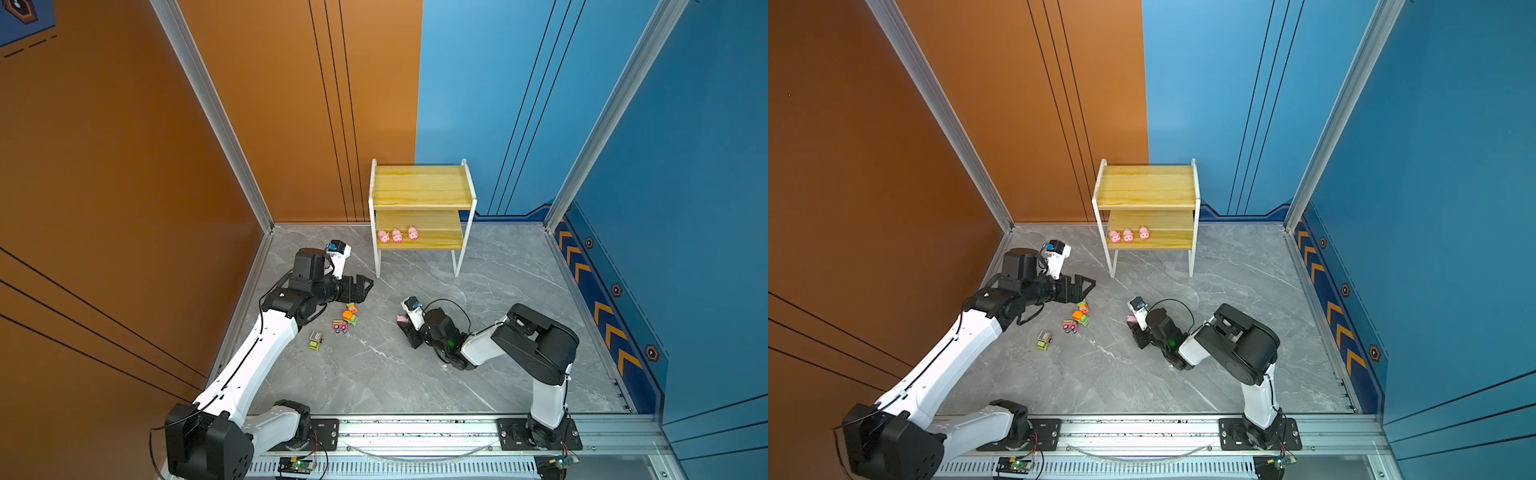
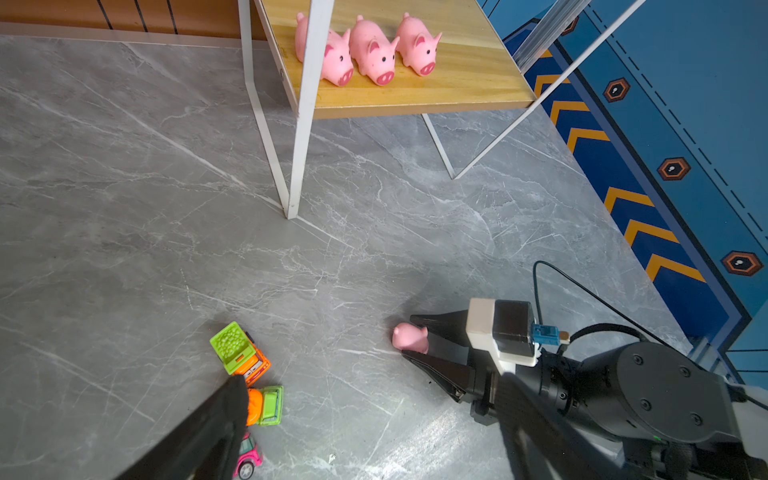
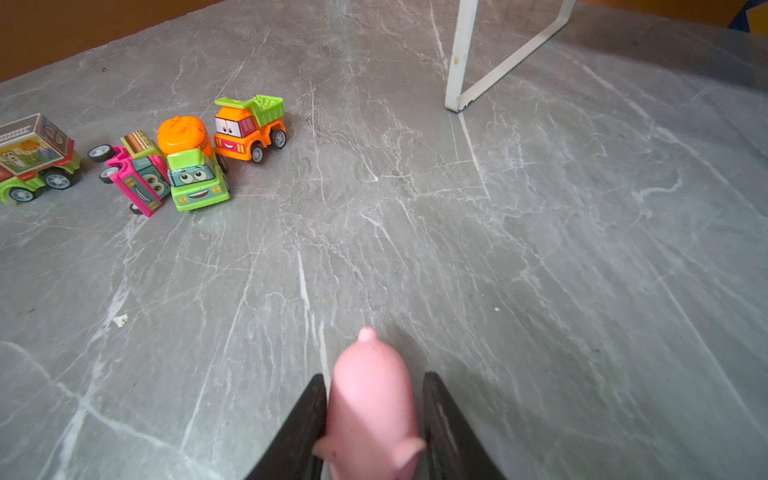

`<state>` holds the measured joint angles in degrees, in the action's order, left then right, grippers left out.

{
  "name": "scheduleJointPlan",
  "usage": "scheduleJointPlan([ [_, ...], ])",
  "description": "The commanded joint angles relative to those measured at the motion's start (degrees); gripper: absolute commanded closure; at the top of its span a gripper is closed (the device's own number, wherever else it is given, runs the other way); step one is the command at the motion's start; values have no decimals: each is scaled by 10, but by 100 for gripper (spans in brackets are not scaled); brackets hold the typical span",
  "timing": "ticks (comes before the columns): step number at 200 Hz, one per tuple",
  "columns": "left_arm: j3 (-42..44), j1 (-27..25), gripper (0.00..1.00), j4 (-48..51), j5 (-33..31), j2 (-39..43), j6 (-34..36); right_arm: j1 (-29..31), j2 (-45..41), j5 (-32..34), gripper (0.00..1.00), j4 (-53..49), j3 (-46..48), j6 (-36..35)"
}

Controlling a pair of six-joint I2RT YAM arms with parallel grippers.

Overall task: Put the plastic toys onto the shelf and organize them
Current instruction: 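Lift the pink pig off the floor with the right gripper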

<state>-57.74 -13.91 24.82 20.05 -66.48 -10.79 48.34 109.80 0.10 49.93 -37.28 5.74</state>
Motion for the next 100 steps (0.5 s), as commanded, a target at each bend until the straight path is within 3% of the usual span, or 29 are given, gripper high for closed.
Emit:
scheduleJointPlan([
  [1, -1, 3, 6, -5, 15, -6, 4, 1, -1, 8, 61, -17, 7, -4],
  [45, -1, 2, 6, -6, 16, -5, 4, 3, -2, 10, 63, -26, 4, -4],
  [67, -1, 2, 6, -6, 17, -4, 4, 4, -2, 13, 60, -32, 2, -4],
  [100, 0, 2, 6, -6, 17, -4, 3, 4, -3, 13, 66, -38, 1, -4],
])
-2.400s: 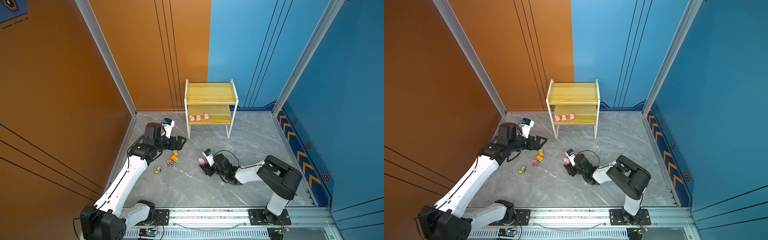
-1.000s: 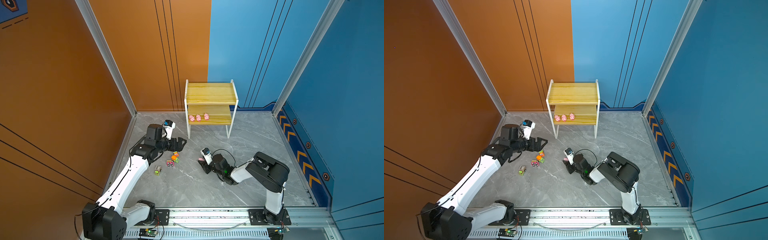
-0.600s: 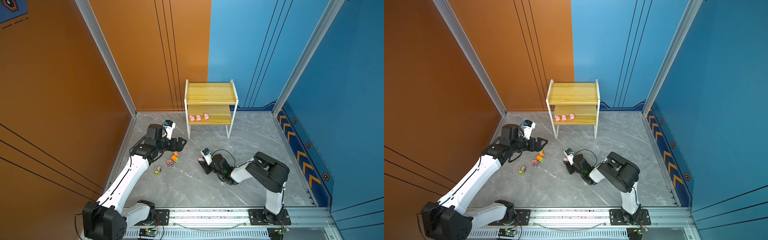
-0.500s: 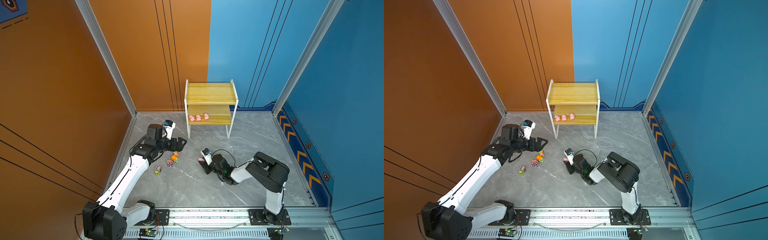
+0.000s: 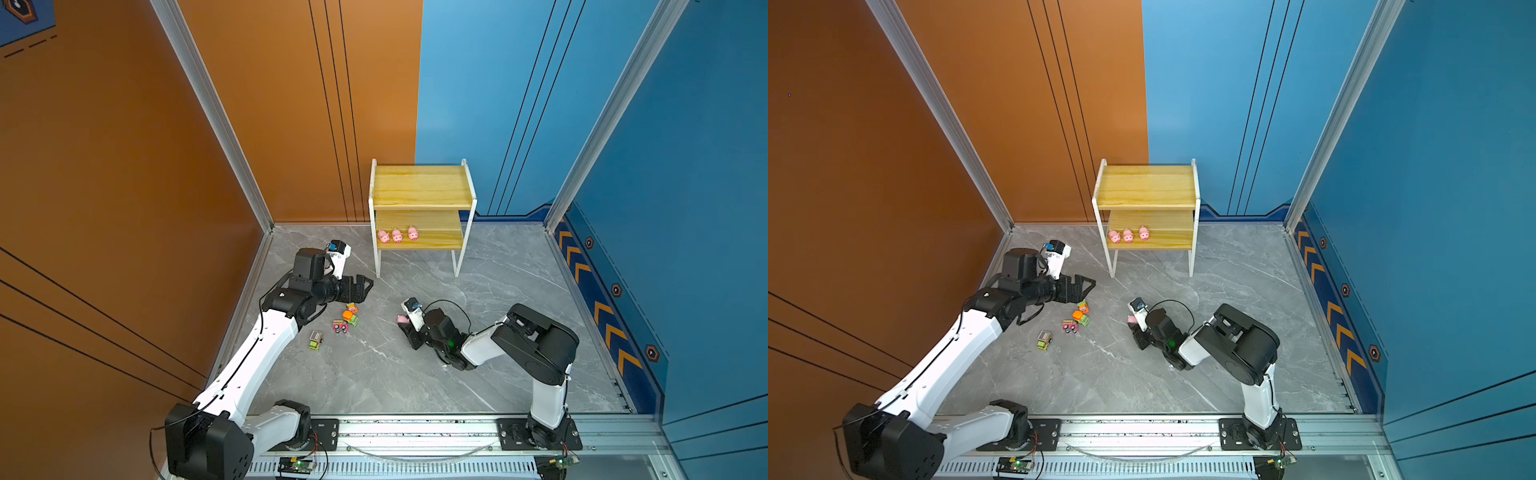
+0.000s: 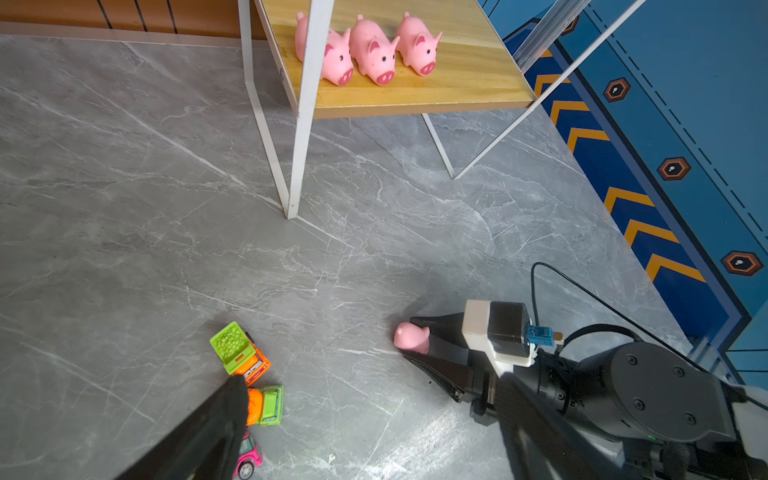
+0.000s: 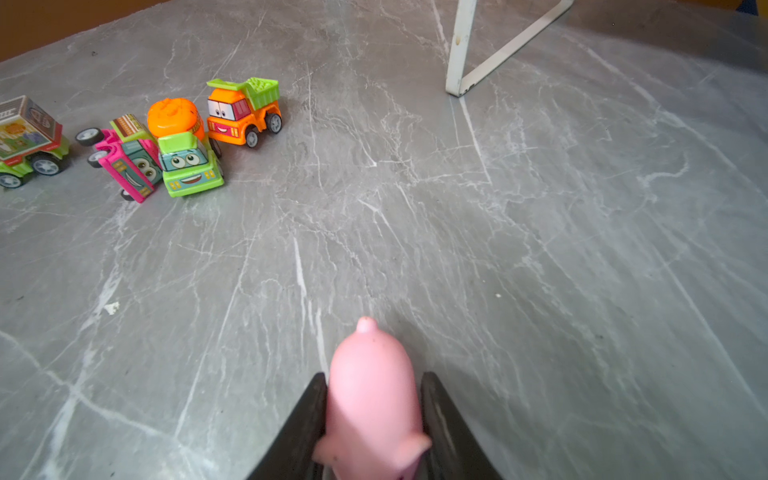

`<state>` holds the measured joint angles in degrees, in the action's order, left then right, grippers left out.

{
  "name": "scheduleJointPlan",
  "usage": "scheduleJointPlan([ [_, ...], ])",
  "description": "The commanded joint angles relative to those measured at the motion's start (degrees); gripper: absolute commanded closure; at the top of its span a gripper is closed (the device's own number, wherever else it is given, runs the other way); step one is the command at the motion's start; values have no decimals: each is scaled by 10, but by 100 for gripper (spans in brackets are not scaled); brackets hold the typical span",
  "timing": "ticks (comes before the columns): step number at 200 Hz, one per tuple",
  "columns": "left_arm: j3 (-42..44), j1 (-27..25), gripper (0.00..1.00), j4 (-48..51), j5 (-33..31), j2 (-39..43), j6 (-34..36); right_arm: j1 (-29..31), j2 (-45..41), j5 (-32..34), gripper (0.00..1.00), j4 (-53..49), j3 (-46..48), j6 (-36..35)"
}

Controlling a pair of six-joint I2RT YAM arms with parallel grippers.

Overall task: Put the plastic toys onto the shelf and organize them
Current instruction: 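Lift the pink pig off the floor with the right gripper, then carry the pink pig with the right gripper onto the lower shelf board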

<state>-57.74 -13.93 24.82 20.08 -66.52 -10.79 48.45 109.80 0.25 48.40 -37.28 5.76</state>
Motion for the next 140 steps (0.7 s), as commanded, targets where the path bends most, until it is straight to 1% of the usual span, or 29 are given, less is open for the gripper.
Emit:
scheduleJointPlan([
  [1, 0, 2, 6, -6, 17, -4, 3, 2, -3, 11, 66, -22, 1, -4],
  [38, -1, 2, 6, -6, 18, -4, 2, 3, -19, 15, 74, -26, -1, 0],
  [67, 0, 2, 6, -6, 18, -3, 2, 3, -60, 23, 77, -51, -7, 0],
  [110, -1, 1, 6, -5, 19, 1, -1, -5, -124, 51, 78, -103, -35, -5],
  [129, -1, -1, 6, -6, 20, 3, -1, -16, -139, 72, 78, -135, -63, -2],
  [140, 0, -2, 6, -6, 19, 3, -2, -20, -143, 97, 77, -160, -87, -1],
])
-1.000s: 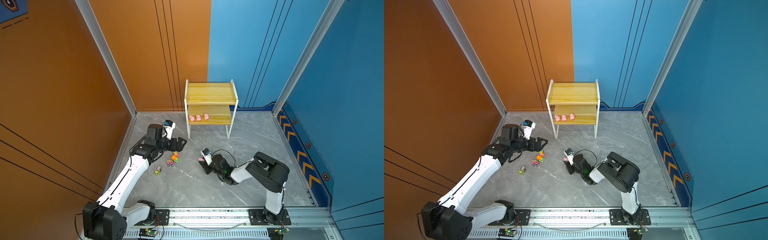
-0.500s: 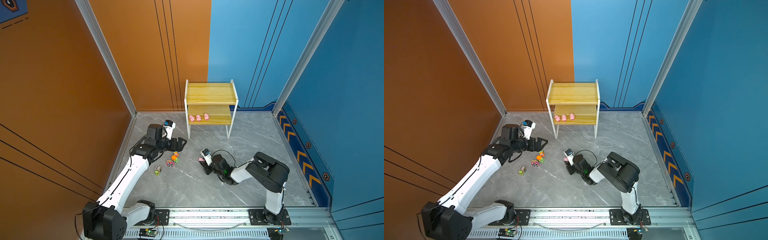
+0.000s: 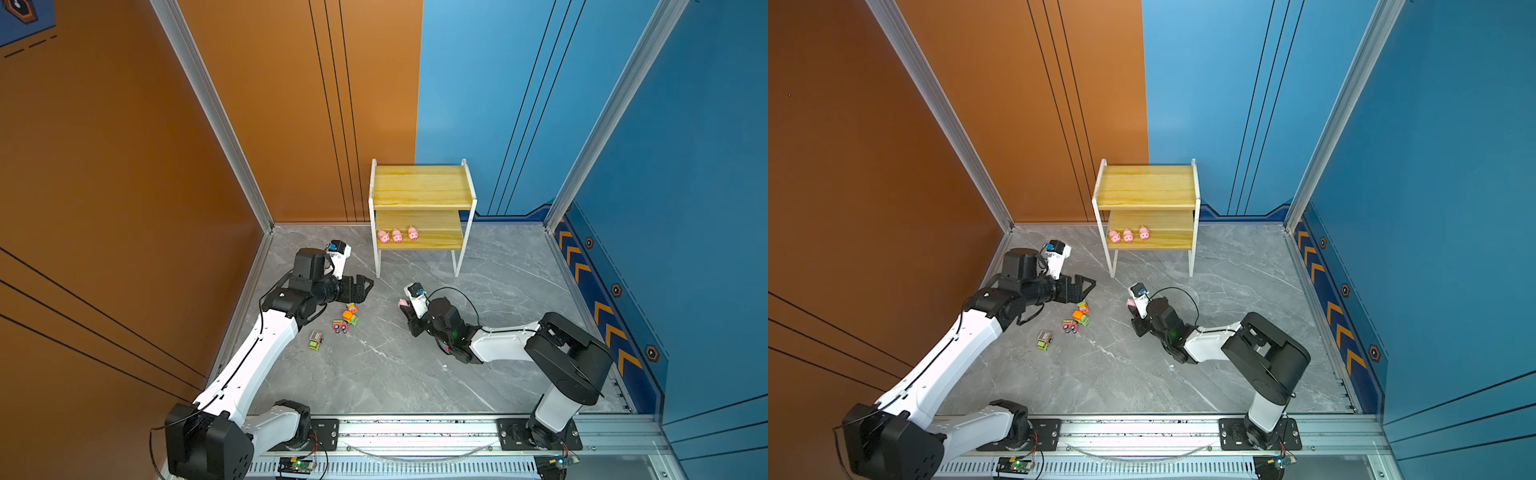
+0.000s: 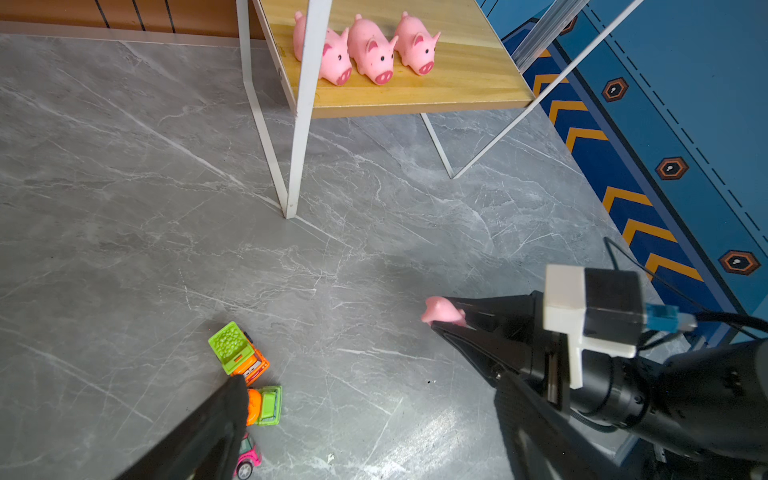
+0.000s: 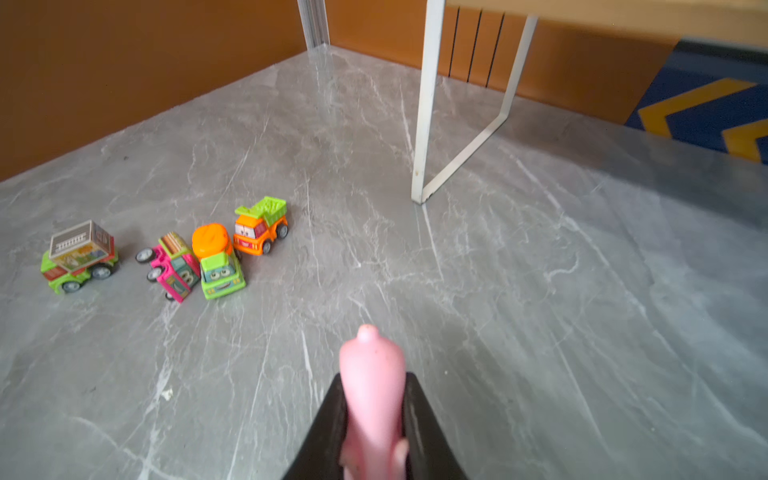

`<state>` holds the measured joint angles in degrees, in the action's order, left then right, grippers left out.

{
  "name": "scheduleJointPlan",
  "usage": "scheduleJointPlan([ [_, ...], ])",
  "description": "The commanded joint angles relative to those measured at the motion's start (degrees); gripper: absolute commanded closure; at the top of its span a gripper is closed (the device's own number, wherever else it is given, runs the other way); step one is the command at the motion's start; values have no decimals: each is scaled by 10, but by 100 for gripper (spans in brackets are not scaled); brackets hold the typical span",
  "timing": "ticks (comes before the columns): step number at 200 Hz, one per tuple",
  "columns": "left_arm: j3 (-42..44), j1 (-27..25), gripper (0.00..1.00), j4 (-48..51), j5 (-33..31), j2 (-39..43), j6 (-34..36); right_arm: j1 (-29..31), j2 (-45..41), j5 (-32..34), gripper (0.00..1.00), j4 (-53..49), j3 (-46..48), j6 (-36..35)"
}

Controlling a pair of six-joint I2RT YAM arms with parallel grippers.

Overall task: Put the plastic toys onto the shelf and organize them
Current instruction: 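Carry the pink pig with the right gripper onto the lower shelf board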

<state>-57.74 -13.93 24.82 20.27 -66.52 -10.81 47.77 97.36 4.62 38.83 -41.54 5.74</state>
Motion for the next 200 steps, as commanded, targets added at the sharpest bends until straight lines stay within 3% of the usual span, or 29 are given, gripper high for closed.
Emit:
scheduleJointPlan([
  [1, -1, -2, 6, -6, 17, 4, -2, -13, -19, 56, 77, -68, -46, -1],
  [63, 1, -6, 6, -6, 16, 14, -2, -49, 18, 164, 76, -139, -175, -7],
  [116, 2, -10, 6, -6, 18, 20, -3, -71, 57, 211, 76, -157, -248, -3],
  [200, 3, -14, 6, -5, 17, 22, -1, -106, 92, 256, 76, -138, -287, 10],
])
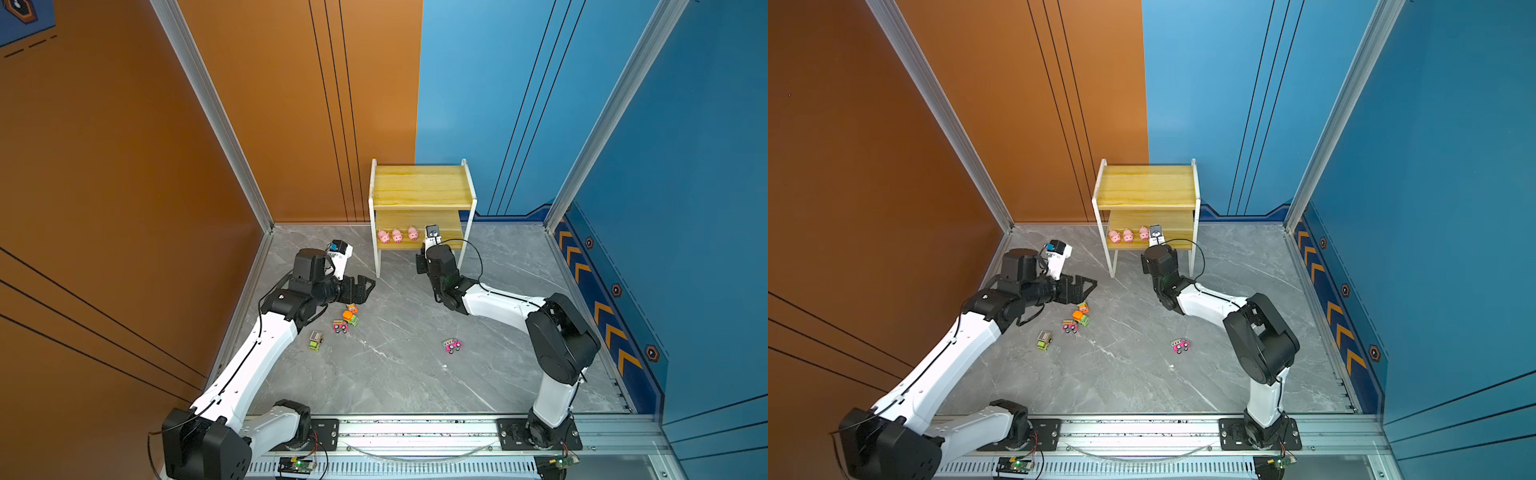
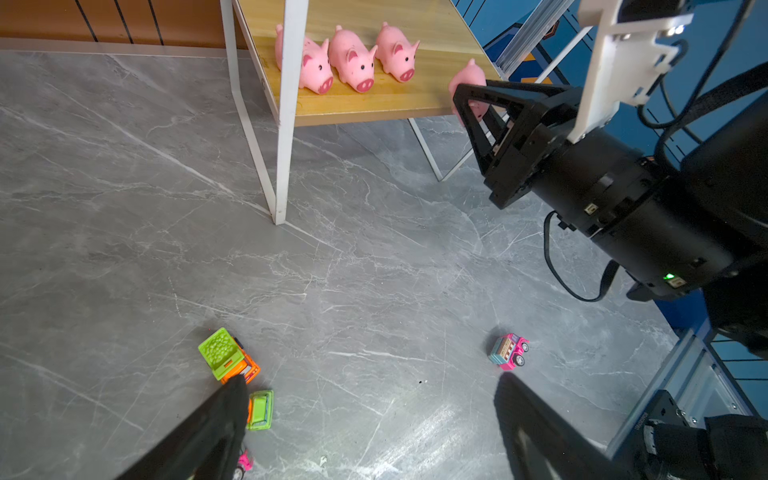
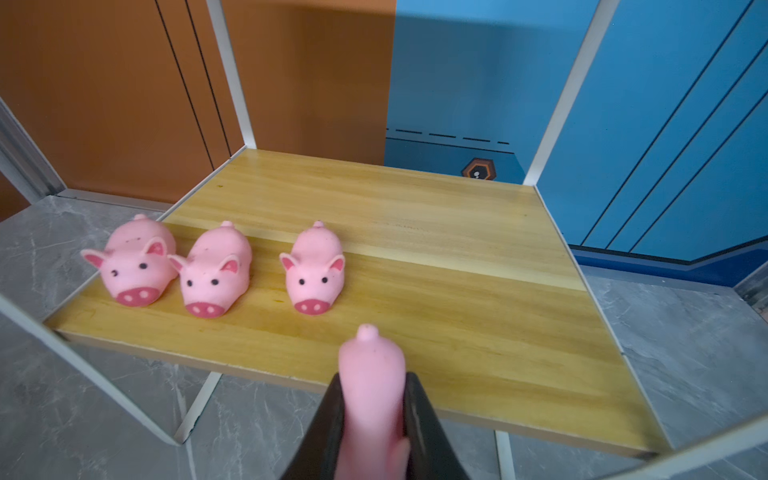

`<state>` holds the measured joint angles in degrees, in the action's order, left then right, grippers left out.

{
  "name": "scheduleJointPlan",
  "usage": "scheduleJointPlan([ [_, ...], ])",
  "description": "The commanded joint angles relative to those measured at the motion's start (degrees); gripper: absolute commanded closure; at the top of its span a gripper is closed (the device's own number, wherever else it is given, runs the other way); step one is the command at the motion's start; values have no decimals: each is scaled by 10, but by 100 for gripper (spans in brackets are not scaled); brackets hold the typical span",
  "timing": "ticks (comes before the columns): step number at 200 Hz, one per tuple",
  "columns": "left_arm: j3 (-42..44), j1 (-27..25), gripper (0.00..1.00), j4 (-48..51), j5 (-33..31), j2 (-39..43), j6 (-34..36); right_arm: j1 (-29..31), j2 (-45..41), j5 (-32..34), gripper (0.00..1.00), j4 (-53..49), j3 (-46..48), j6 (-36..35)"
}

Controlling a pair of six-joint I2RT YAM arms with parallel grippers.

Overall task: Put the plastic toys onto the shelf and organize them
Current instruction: 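Carry the pink pig with the right gripper onto the lower shelf board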

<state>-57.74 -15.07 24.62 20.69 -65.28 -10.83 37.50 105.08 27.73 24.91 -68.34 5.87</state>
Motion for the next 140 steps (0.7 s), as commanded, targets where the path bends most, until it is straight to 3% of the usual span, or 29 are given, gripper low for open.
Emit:
scheduleJointPlan([
  [1, 3, -3, 6, -4, 13, 10, -1, -4, 16, 25, 76, 1, -20, 9],
  [140, 4, -4, 6, -4, 11, 9, 0, -43, 49, 6, 75, 24, -57, 52],
])
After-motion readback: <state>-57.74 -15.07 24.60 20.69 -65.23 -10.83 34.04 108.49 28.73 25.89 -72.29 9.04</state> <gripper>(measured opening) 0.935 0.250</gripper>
